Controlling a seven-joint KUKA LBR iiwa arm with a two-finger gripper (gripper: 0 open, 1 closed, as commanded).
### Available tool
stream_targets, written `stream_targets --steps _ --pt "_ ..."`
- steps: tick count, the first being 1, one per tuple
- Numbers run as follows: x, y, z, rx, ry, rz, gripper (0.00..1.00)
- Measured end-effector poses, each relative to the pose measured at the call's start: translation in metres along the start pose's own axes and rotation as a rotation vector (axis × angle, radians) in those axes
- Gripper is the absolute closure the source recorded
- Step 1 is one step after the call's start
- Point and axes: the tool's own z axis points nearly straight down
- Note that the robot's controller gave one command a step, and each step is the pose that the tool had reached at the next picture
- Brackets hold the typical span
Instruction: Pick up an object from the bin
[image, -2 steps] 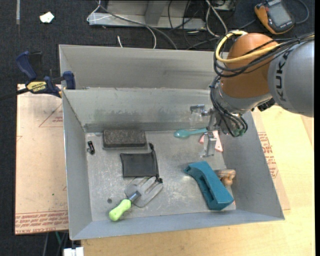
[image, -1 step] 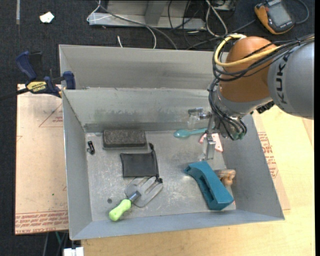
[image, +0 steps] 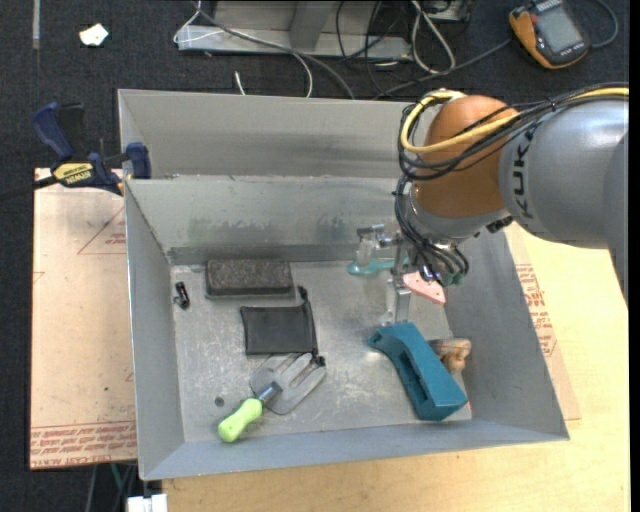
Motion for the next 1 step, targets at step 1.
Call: stream_targets --steps 1 --pt "0.0518 0.0081 0.0484 -0.002 -0.01 -0.044 0.0"
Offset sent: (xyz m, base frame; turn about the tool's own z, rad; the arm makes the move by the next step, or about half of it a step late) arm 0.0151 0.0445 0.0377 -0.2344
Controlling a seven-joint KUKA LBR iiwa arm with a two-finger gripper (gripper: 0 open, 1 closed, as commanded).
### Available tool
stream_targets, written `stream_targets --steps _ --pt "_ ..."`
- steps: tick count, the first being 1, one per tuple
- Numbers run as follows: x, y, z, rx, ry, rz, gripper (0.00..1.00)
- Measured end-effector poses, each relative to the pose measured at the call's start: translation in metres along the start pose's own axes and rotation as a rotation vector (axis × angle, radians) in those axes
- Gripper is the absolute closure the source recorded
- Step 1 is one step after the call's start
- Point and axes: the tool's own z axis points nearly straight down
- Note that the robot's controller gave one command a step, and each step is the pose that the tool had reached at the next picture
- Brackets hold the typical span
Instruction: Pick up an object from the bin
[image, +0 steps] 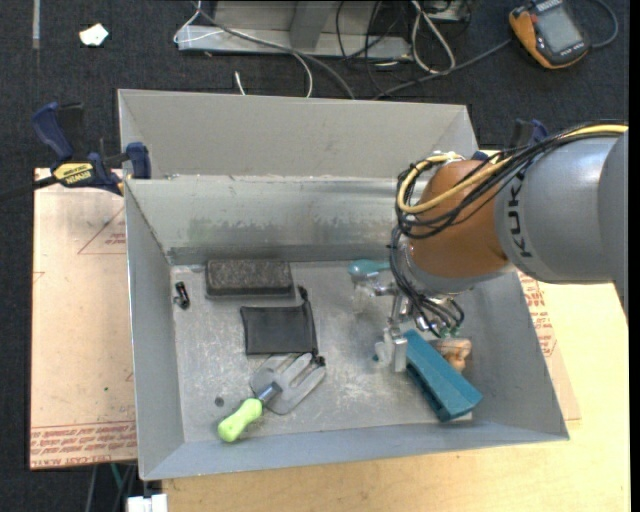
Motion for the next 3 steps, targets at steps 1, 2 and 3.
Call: stream_targets --steps 1,2,3 --pt "-0.016 0.011 -0.018 -0.002 0.02 -0.066 0.0" --pt "-0.014 -0.022 -0.035 -0.003 0.008 -0.296 0.0" --pt "-0.028 -0.001 -0.083 -0.004 0.01 -0.251 0.0"
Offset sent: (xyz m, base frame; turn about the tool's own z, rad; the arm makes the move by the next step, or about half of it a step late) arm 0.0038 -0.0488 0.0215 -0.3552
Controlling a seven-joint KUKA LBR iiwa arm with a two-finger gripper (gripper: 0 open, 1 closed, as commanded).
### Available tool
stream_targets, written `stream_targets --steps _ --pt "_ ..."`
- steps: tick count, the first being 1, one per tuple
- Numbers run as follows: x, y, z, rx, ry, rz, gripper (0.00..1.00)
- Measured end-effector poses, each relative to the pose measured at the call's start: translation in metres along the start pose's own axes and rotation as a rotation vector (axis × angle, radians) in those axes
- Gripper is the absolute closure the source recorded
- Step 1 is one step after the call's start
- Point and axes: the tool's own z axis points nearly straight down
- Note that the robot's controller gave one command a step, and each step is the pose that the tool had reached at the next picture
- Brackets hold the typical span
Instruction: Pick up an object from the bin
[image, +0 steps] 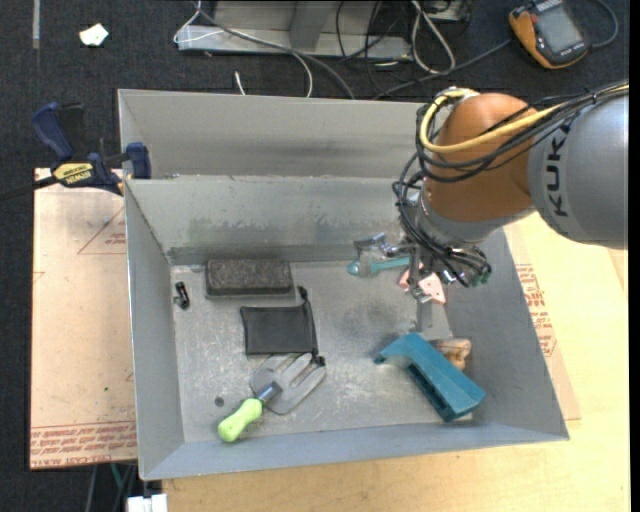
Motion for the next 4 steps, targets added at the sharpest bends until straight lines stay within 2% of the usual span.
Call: stream_targets --steps 1,2,3,4 --pt "-0.009 0.012 -0.025 0.002 -0.009 0.015 0.0" --pt "0.003 0.071 0.007 0.001 -0.011 0.072 0.0" --pt "-0.011 0.003 0.043 0.004 -0.014 0.038 0.0" --pt "-0.01 0.035 0.056 0.002 -0.01 -0.093 0.0"
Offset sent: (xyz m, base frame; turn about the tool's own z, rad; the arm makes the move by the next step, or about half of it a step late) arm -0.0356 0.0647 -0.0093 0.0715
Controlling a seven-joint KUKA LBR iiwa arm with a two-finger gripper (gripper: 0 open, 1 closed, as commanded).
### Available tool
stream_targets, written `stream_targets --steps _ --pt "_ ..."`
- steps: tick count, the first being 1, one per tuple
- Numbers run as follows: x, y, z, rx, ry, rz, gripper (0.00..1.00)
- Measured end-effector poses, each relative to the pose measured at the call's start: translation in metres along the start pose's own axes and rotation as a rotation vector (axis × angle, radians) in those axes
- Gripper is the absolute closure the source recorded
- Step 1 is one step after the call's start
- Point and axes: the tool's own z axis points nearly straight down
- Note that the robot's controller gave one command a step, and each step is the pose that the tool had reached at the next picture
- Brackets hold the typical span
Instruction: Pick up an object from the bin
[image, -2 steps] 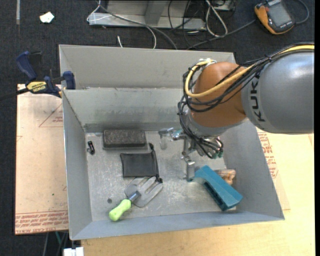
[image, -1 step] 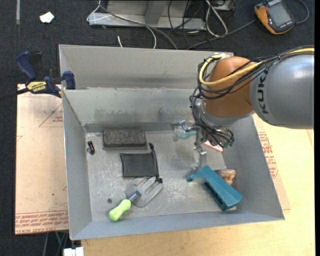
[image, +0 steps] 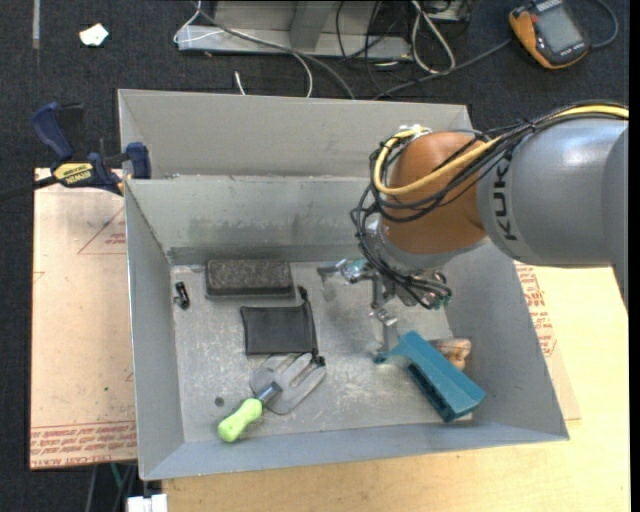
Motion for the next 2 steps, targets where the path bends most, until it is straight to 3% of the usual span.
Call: stream_targets --steps 1,2 --pt "-0.027 -0.002 0.012 0.002 -0.007 -0.033 0.0" --pt "-0.018 0.022 -0.014 -0.002 -0.001 -0.078 0.0"
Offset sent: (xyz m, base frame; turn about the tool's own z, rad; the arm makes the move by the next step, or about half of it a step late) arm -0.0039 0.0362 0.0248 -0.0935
